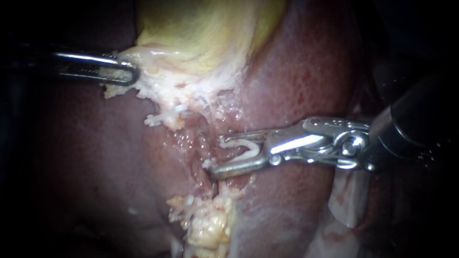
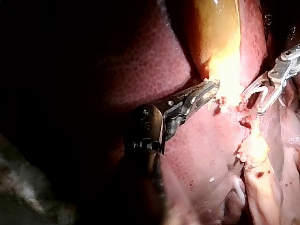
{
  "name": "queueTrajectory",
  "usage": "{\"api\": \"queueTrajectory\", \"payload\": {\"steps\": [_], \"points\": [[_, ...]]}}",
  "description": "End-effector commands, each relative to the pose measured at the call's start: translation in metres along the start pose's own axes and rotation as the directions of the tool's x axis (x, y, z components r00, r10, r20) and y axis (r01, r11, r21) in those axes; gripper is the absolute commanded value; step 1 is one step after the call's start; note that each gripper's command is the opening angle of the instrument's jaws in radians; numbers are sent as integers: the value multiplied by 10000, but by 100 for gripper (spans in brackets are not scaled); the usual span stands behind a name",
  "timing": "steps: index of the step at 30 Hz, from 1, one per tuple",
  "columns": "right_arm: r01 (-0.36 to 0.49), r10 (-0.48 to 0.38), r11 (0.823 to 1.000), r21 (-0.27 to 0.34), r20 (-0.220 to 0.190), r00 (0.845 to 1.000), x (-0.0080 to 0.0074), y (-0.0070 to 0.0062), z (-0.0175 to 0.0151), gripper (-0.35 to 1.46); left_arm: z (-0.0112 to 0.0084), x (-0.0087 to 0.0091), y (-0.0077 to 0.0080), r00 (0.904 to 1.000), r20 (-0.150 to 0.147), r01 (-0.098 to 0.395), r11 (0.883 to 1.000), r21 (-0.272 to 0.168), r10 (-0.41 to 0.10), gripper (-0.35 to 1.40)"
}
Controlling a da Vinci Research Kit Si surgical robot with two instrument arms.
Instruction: Clipping second clip right tube
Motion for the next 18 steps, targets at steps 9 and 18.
{"api": "queueTrajectory", "payload": {"steps": [9,18], "points": [[-657,666,9977,185,-505,9965,-3,5,27,46,1,0,0,10000,0,2,10000,3,-2,-35],[-982,1055,9920,788,-946,9899,-2,2,36,48,2,0,0,10000,0,2,10000,3,-2,-35]]}}
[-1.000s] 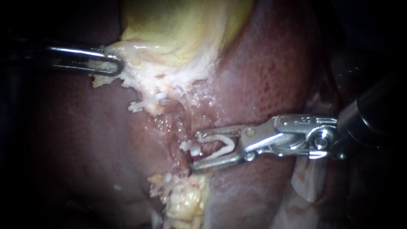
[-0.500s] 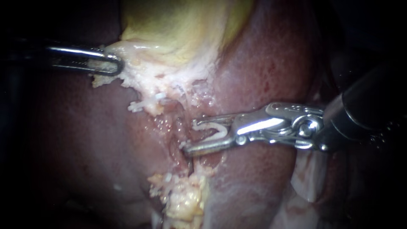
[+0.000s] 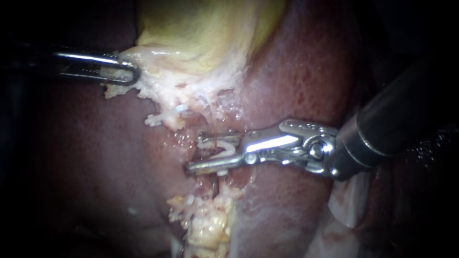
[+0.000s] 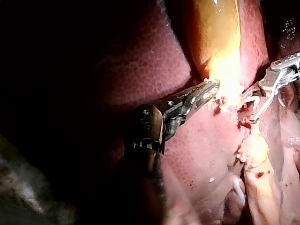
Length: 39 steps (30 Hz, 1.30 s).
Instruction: Clipping second clip right tube
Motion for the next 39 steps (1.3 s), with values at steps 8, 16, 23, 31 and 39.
{"api": "queueTrajectory", "payload": {"steps": [8,16,23,31,39], "points": [[-10,-23,9920,1262,260,9997,1,-30,0,46,0,0,0,10000,0,-1,10000,3,1,-35],[-15,-23,9821,1885,197,9998,10,-54,0,42,-1,0,0,10000,1,-1,10000,0,1,-35],[-209,167,9816,1900,236,9996,12,-54,-4,26,-1,0,0,10000,2,-2,10000,0,2,-35],[-562,502,9807,1875,365,9981,10,-55,-8,-27,-1,0,0,10000,2,-2,10000,-1,2,-35],[-618,555,9802,1881,383,9977,10,-53,-10,-35,0,0,0,10000,1,-1,10000,1,1,-35]]}}
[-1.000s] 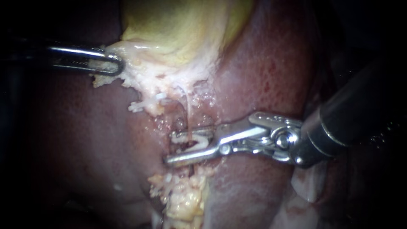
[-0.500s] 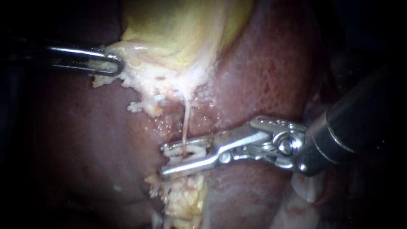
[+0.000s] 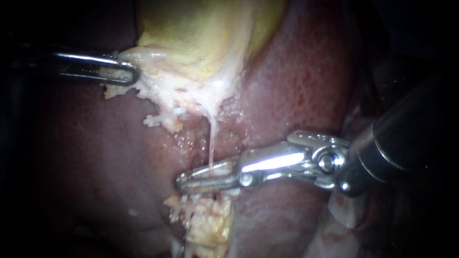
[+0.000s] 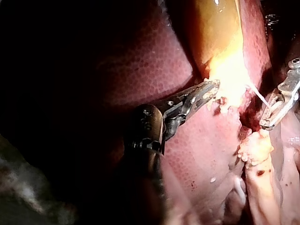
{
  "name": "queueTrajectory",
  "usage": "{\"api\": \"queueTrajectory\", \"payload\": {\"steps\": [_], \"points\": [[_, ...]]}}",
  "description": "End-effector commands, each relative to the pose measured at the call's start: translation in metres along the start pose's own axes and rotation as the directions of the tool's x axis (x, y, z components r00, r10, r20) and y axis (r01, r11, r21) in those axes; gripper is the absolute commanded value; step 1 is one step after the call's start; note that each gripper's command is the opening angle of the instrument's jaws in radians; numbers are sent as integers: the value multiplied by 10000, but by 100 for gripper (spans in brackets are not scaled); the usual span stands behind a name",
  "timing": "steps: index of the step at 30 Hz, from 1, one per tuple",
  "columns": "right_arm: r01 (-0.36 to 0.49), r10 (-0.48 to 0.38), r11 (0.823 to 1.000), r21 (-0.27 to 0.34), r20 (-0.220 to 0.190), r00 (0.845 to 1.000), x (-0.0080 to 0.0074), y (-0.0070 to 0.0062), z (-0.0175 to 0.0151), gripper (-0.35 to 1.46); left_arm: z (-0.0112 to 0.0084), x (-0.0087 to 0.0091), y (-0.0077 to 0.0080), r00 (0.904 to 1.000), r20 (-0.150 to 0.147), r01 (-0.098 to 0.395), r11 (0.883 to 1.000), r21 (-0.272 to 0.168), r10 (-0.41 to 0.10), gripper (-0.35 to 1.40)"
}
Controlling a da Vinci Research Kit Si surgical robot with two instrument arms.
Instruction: Clipping second clip right tube
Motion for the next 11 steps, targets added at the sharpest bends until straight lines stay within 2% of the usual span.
{"api": "queueTrajectory", "payload": {"steps": [1,11], "points": [[7,-7,10000,-5,-3,10000,-1,1,0,-35,0,0,0,10000,-2,3,10000,3,-3,-35],[29,-29,10000,-9,9,10000,-4,3,2,-35,0,0,0,10000,-3,3,10000,5,-3,-35]]}}
